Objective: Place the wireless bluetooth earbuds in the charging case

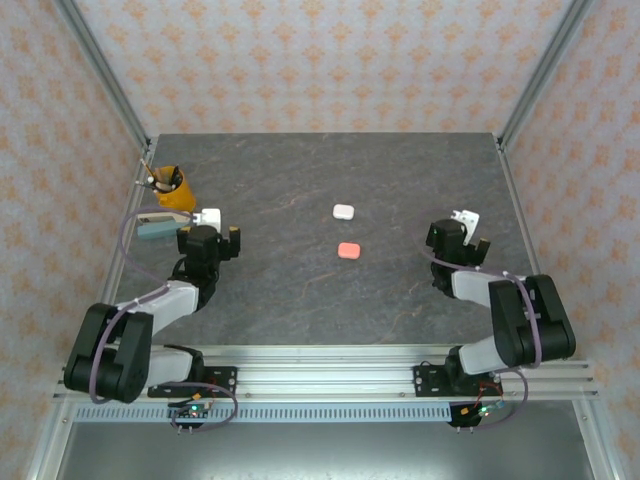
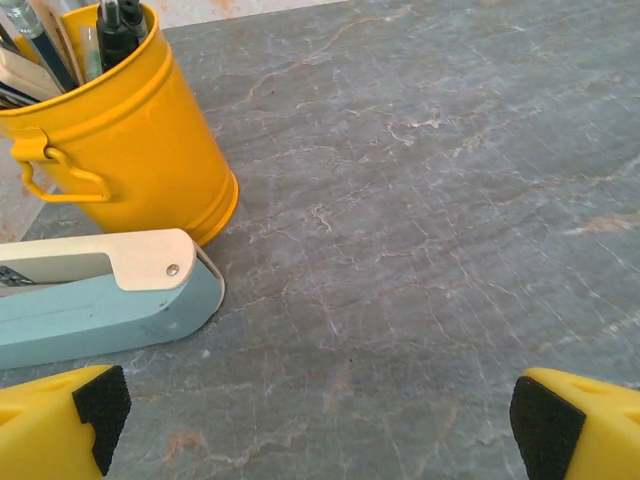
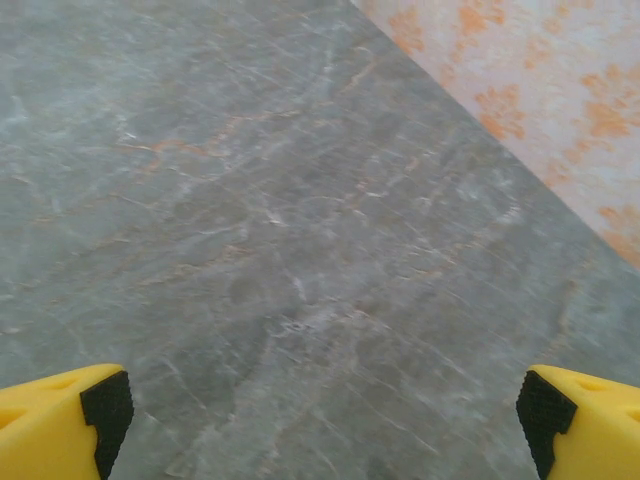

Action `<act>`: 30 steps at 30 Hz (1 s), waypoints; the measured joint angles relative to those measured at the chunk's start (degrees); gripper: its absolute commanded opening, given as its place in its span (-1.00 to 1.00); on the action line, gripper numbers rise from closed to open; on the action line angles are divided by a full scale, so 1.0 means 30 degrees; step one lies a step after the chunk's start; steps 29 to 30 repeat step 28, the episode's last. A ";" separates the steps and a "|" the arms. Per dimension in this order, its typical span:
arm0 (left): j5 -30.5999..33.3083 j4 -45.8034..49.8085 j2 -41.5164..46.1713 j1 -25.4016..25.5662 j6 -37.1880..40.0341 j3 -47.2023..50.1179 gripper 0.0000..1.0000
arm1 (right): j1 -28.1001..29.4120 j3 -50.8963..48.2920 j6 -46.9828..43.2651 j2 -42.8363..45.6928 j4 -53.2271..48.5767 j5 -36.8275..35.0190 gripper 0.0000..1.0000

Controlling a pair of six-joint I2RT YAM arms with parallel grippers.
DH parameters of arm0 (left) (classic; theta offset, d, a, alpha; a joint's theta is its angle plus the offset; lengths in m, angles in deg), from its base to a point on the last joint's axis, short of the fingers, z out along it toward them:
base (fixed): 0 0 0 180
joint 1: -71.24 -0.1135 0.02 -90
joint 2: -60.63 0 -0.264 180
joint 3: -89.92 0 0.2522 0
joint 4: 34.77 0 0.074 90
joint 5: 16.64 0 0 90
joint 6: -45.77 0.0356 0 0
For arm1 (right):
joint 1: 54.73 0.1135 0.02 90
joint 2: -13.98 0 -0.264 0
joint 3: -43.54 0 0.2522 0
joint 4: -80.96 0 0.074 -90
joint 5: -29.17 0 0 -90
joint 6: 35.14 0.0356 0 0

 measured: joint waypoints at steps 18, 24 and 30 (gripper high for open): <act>-0.3526 -0.3730 -0.4058 -0.2025 -0.0969 -0.0379 1.00 | -0.1545 -0.0393 -0.0408 -0.1486 0.3912 0.3985 0.99; -0.3708 -0.3730 -0.4058 -0.2025 -0.1005 -0.0408 1.00 | -0.1545 -0.0379 -0.0408 -0.1486 0.3898 0.4233 0.99; -0.3708 -0.3730 -0.4058 -0.2025 -0.1005 -0.0408 1.00 | -0.1545 -0.0364 -0.0408 -0.1486 0.3905 0.4284 0.99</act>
